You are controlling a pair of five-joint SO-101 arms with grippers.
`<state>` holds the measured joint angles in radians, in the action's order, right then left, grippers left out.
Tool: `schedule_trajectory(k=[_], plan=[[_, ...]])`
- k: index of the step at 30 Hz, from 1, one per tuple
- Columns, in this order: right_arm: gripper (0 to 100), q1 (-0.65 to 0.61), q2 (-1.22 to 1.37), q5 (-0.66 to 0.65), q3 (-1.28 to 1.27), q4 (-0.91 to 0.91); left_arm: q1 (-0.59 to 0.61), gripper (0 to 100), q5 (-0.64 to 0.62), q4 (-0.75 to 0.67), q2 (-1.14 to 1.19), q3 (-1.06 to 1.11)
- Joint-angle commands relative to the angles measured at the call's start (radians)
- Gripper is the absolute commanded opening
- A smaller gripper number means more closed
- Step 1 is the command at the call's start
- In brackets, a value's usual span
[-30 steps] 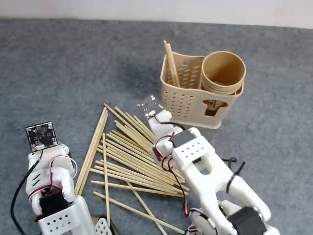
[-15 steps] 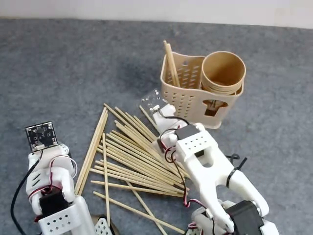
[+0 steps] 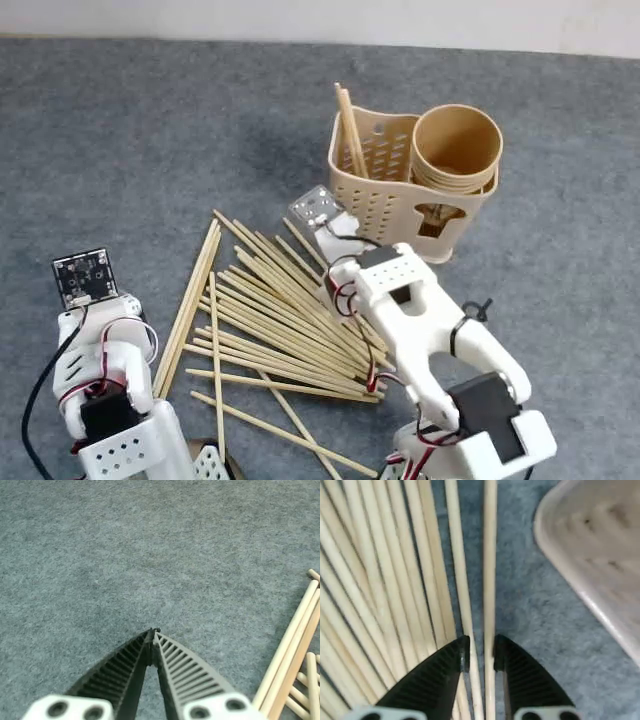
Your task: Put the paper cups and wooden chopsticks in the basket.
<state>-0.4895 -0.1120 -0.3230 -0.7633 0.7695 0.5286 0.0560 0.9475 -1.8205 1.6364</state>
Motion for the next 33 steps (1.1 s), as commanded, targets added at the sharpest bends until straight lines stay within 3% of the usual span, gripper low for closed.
schedule_trajectory(k=[1,9,15,33], plan=[[4.9,0.016,0.004,-0.012,0.058,-0.013,-0.022,0,0.008,-0.015,-0.008,-0.002],[0.6,-0.045,0.002,-0.014,0.058,0.002,-0.022,0,0.008,-0.015,-0.008,-0.002],[0.6,-0.074,-0.025,-0.012,0.094,0.154,-0.022,0,0.008,-0.017,-0.008,-0.002],[0.6,-0.143,-0.572,0.014,-0.015,0.159,-0.022,0,0.008,-0.02,-0.008,-0.002]])
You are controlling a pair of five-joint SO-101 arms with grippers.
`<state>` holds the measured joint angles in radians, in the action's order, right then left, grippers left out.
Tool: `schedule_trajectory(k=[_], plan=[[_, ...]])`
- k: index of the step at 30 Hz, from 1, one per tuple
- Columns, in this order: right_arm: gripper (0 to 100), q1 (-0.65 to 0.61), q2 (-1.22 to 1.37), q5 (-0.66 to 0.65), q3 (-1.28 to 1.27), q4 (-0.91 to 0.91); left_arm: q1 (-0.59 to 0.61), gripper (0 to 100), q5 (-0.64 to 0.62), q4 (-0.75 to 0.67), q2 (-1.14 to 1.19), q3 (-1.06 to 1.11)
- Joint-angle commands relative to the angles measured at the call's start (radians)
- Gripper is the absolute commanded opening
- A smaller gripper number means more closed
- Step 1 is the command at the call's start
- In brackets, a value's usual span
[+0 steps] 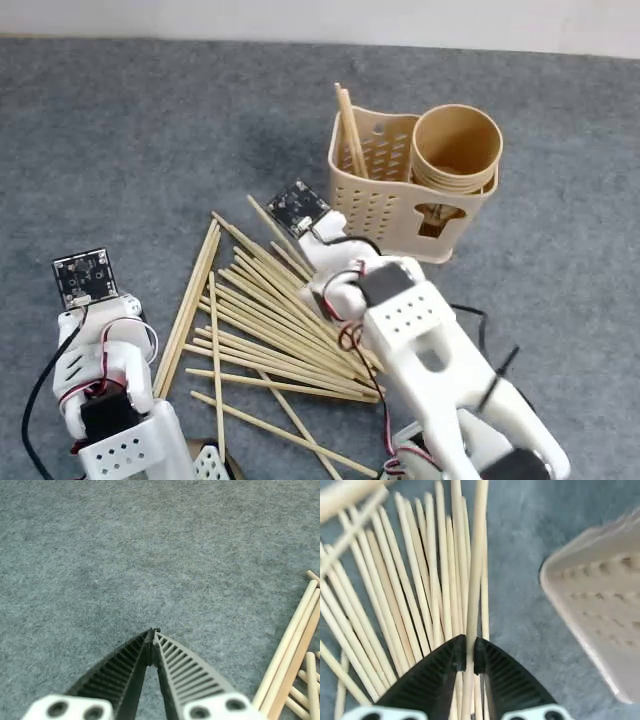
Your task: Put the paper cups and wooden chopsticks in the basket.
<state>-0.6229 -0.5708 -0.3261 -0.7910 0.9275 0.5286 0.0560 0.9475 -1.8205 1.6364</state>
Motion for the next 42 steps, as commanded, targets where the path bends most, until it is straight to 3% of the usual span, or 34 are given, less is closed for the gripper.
schedule_trajectory(k=[1,12,24,35,42], plan=[[0.6,-0.01,-0.142,0.038,0.013,0.001,-0.022,0,0.008,-0.02,-0.008,-0.002],[0.5,-0.01,-0.39,0.078,0.059,-0.096,-0.022,0,0.009,-0.044,-0.008,0.016],[0.5,-0.004,-0.438,0.075,0.059,-0.306,-0.022,0,0.009,-0.048,-0.008,0.018],[0.5,0.209,-0.43,0.078,0.058,-0.585,-0.022,0,0.009,-0.046,-0.008,0.018],[0.5,0.265,-0.429,0.08,0.051,-0.796,-0.022,0,0.009,-0.046,-0.008,0.018]])
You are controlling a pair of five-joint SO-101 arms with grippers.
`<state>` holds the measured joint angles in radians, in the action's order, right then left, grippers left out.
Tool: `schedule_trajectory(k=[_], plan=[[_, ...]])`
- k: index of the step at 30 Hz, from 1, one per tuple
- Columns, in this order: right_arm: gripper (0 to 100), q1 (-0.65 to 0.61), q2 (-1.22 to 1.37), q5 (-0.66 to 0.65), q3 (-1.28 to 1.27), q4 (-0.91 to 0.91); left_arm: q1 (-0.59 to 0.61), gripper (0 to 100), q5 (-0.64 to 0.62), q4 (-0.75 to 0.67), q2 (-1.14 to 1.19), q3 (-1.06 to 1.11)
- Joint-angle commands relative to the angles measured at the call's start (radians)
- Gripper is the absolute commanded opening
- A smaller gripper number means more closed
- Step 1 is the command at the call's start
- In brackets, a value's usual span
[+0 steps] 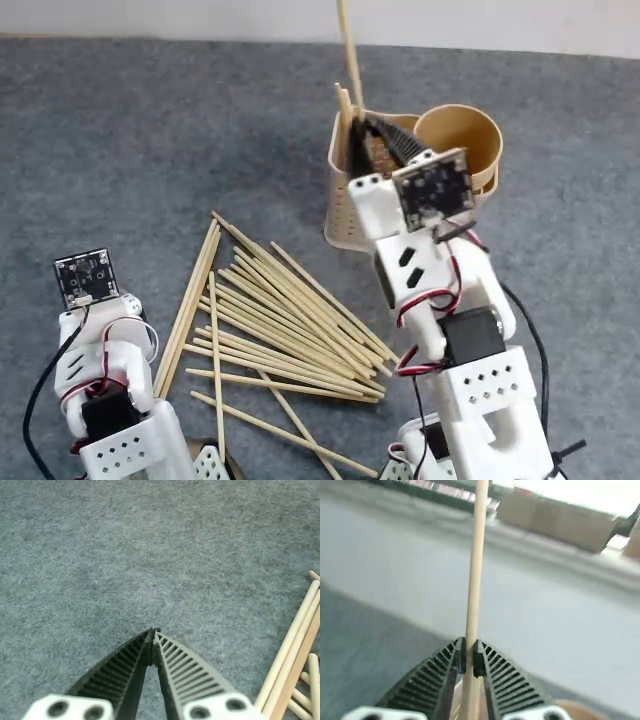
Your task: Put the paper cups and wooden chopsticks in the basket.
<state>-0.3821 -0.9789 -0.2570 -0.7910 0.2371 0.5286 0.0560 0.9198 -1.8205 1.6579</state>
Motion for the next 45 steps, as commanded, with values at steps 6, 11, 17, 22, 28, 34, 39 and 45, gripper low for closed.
schedule_trajectory(k=[6,11,17,22,28,34,39,45], plan=[[0.5,0.027,0.05,0.011,-0.03,-0.294,-0.022,0,0.009,-0.02,-0.008,-0.002],[0.5,0.065,0.183,0.011,-0.042,-0.42,-0.039,0,0.009,-0.017,-0.008,-0.002],[0.5,0.093,0.292,0.011,-0.045,-0.438,-0.044,0,0.032,-0.023,-0.008,0.012],[1.5,0.093,0.328,0.011,-0.09,-0.435,-0.044,0,0.055,-0.023,-0.008,0.015],[10.1,0.094,0.297,0.094,-0.099,-0.433,-0.044,0,0.055,-0.023,-0.008,0.016],[10.1,0.088,0.216,0.115,-0.091,-0.239,-0.044,0,0.057,-0.023,-0.008,0.016],[10.1,0.088,0.119,0.115,-0.088,-0.12,-0.044,0,0.057,-0.023,-0.008,0.016],[10.1,0.042,0.027,0.109,-0.09,0.062,-0.044,0,0.057,-0.023,-0.008,0.016]])
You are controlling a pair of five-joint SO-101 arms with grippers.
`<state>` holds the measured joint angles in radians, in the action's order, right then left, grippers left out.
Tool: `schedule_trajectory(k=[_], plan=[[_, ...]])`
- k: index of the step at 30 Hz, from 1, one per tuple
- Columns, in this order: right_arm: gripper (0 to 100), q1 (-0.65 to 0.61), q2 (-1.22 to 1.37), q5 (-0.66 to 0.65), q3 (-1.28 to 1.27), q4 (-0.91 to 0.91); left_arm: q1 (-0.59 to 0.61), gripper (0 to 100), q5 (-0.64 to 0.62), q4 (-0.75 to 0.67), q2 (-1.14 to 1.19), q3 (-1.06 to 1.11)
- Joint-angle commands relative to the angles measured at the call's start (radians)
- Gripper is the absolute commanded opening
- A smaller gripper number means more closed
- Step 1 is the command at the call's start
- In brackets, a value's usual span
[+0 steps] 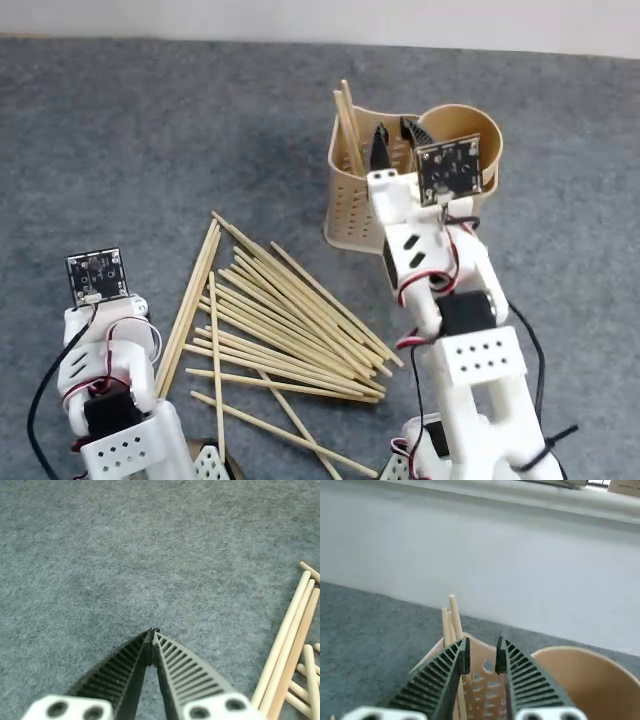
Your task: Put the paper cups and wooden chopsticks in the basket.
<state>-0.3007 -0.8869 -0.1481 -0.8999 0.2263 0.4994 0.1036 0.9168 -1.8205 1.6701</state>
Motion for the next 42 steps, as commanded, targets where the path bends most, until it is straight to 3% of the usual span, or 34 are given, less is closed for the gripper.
schedule_trajectory(k=[1,16,26,42], plan=[[10.1,-0.05,-0.074,0.0,0.019,0.099,-0.015,0,0.009,-0.02,-0.008,0.004],[10.1,-0.147,-0.145,-0.002,0.024,0.435,-0.015,0,0.009,-0.02,-0.008,0.005],[10.1,-0.275,-0.136,-0.061,0.193,0.803,-0.016,0,0.009,-0.02,-0.008,0.005],[10.1,-0.406,-0.13,-0.097,0.191,0.894,-0.016,0,0.009,-0.02,-0.008,0.005]])
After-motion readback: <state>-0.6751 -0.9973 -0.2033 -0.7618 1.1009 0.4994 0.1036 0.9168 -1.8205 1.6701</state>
